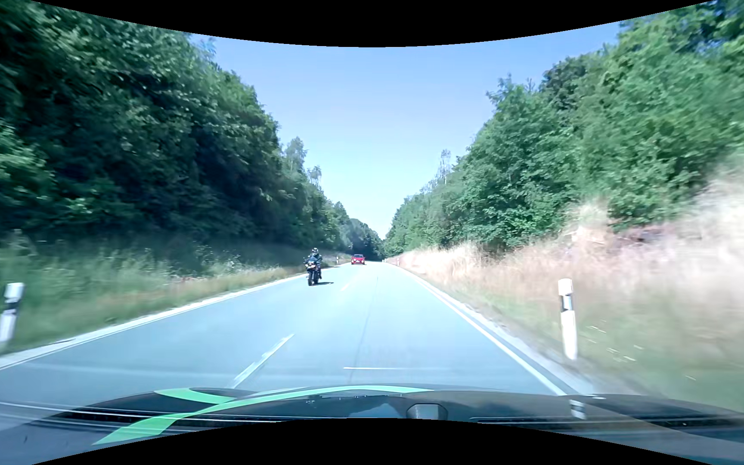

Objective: Follow the waypoints while adhering to traffic rules and regulations

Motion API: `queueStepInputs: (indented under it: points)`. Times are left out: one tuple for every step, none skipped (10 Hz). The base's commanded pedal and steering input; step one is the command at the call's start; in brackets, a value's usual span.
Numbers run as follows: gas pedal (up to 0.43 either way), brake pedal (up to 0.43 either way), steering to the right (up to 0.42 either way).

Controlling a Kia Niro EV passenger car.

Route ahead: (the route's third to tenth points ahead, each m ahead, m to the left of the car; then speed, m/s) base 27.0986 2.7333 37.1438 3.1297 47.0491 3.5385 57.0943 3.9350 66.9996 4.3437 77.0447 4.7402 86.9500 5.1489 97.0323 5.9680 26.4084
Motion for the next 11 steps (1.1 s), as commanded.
queueStepInputs:
  points:
    - [0.319, 0.000, -0.011]
    - [0.339, 0.000, -0.011]
    - [0.350, 0.000, -0.011]
    - [0.370, 0.000, -0.011]
    - [0.370, 0.000, -0.011]
    - [0.370, 0.000, -0.011]
    - [0.378, 0.000, -0.011]
    - [0.390, 0.000, -0.010]
    - [0.390, 0.000, -0.009]
    - [0.390, 0.000, -0.009]
    - [0.390, 0.000, -0.009]
